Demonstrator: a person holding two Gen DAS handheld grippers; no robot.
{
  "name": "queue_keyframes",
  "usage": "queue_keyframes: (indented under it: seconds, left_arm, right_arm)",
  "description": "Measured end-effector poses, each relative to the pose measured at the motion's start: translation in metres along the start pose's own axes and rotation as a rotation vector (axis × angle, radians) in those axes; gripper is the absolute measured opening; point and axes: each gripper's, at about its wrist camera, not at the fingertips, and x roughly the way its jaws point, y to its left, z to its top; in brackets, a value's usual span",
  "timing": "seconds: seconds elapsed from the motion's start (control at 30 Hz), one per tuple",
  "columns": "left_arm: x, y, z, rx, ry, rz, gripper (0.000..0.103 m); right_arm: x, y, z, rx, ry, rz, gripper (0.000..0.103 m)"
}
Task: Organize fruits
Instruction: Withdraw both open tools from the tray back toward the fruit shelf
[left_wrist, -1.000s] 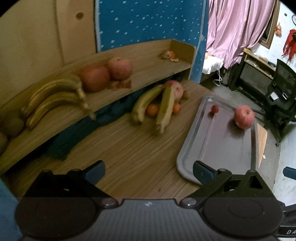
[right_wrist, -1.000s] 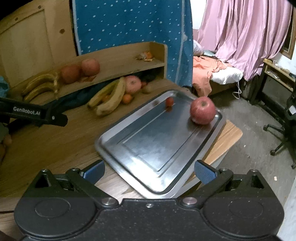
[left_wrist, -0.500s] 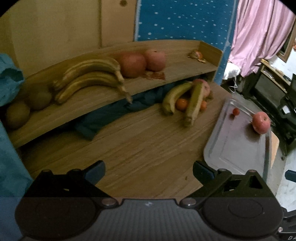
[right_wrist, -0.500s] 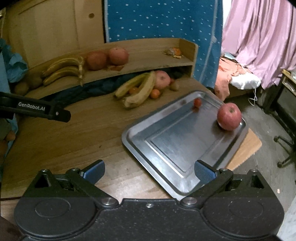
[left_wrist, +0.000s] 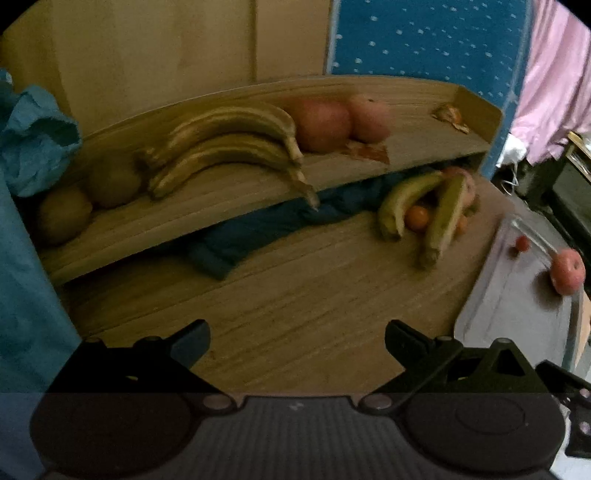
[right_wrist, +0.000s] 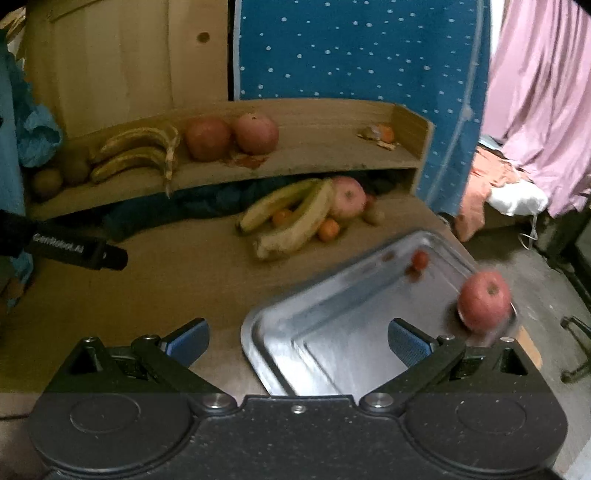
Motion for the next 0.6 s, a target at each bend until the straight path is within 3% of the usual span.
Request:
queue_keyframes:
  seconds: [0.33,0.6]
  left_arm:
    - [0.024,-0.022,0.029,-0.034,0.004,0.046,0.103]
    - [0.060,-0.056,0.050,-0.023,0.022,0.035,0.103]
  right_arm:
    - [0.049,-0.025,0.023,-0.049,0.037,0.081,0.102]
    - [0.081,-0.054,0.031,-0.077,0.077,0.107,0.102]
